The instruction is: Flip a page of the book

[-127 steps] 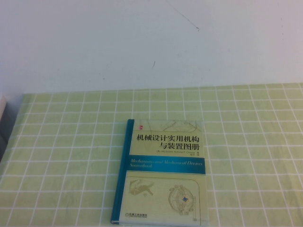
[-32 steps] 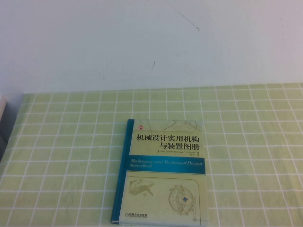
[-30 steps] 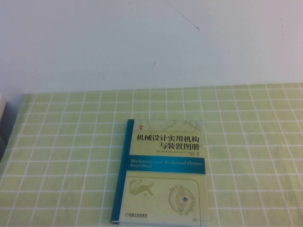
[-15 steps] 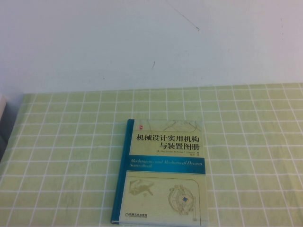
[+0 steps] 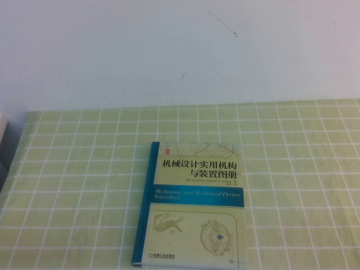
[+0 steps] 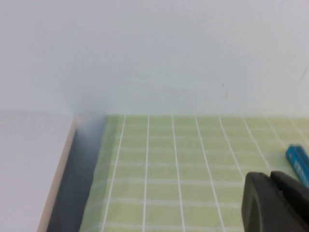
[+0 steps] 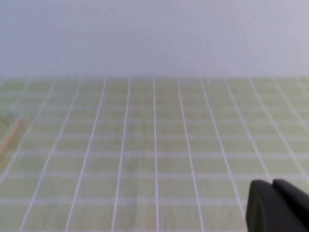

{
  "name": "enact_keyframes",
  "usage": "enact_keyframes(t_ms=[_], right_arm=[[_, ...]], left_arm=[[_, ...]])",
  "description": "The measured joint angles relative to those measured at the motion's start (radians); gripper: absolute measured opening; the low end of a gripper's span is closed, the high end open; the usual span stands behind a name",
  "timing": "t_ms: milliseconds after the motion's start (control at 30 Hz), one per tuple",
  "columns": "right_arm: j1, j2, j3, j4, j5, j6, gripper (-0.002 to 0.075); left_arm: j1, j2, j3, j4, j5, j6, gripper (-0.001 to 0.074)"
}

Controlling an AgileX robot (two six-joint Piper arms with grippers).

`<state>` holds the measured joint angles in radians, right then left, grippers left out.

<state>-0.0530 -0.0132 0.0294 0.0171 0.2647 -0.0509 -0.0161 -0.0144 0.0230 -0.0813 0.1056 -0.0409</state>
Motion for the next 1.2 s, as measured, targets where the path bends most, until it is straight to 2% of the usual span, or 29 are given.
enact_keyframes(t_ms=[233,433,700,833,1000,1200], right_arm=[[0.0,0.0,0.0,0.002,-0.405,-0.04,-0.0003],[0.0,0.0,0.0,0.003,-0.727,-0.02,-0.0003],[0.0,0.0,0.0,0.009,-0.869,0.056,-0.0003],[0.0,0.0,-0.089,0.009,-0.721,0.056,-0.0003],[0.0,0.005,-0.281,-0.009,-0.361,0.058,-0.0003],[0.0,0.114,-0.484,-0.001,0.034,0.058,-0.0003]], left_arm=[[0.0,0.0,0.0,0.0,-0.304,-0.004,-0.0002],[0.0,0.0,0.0,0.0,-0.448,-0.006,-0.0002],[0.0,0.0,0.0,0.012,-0.58,-0.033,-0.0002],[0.0,0.0,-0.1,0.065,-0.421,-0.086,-0.0002],[0.0,0.022,-0.296,0.081,-0.168,-0.106,-0.0002],[0.0,0.166,-0.47,0.066,0.139,-0.086,-0.0002]])
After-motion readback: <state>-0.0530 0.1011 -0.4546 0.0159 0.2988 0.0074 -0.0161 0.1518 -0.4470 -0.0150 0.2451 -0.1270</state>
